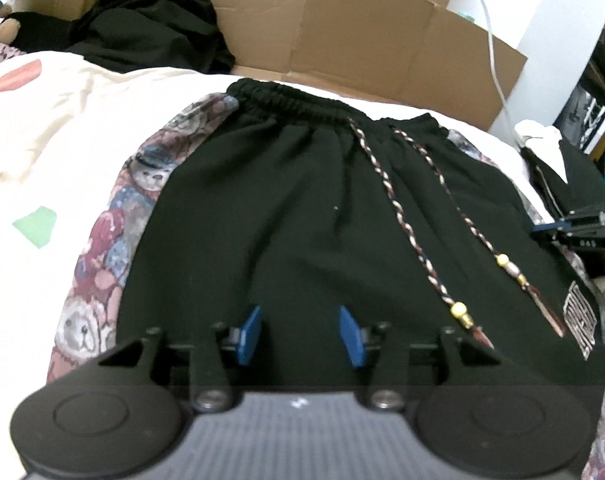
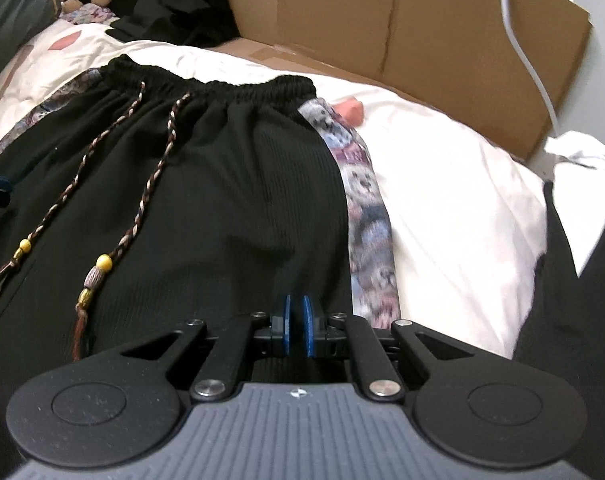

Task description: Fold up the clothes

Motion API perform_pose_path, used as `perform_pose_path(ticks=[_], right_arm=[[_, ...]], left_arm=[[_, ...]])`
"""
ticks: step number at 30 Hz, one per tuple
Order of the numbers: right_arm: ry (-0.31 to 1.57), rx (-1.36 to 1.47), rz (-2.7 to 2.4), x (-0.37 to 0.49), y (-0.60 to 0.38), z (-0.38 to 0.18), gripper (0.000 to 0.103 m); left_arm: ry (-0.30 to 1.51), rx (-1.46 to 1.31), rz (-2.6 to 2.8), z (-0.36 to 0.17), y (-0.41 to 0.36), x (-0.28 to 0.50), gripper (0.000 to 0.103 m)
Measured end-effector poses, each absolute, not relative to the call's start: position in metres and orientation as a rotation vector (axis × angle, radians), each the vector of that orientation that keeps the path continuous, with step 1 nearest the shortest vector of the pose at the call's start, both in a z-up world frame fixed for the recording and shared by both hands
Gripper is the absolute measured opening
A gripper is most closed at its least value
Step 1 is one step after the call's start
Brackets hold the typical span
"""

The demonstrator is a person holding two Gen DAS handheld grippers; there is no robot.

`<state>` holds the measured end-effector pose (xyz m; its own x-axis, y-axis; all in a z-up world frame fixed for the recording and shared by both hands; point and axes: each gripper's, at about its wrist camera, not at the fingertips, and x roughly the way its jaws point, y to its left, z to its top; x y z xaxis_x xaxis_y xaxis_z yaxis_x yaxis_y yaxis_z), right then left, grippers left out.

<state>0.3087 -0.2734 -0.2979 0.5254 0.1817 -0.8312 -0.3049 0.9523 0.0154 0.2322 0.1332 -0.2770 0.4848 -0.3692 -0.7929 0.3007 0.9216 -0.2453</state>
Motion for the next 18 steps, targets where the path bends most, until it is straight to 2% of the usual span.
perform_pose_path(ticks=[4, 7, 14, 17, 18], right_arm=[[0.974, -0.136, 0.28, 0.296, -0.271, -0.29, 0.009], [0.974, -0.132, 0.264, 0.283, -0.272, -0.281, 0.009], [0.979, -0.16, 0.249, 0.265, -0.266, -0.27, 0.009], [0.973, -0.147, 0.238, 0.261, -0.264, -0.266, 0.009], [0.971, -0.145, 0.236, 0.26, -0.264, -0.265, 0.009]], left_arm=[[0.983, -0.048, -0.422, -0.27, 0.132, 0.221, 0.049], [0.979, -0.063, -0.432, -0.266, 0.135, 0.213, 0.055], [0.991, -0.06, -0.453, -0.262, 0.138, 0.194, 0.056], [0.991, -0.077, -0.455, -0.261, 0.142, 0.187, 0.063], [0.981, -0.08, -0.441, -0.261, 0.143, 0.184, 0.071]])
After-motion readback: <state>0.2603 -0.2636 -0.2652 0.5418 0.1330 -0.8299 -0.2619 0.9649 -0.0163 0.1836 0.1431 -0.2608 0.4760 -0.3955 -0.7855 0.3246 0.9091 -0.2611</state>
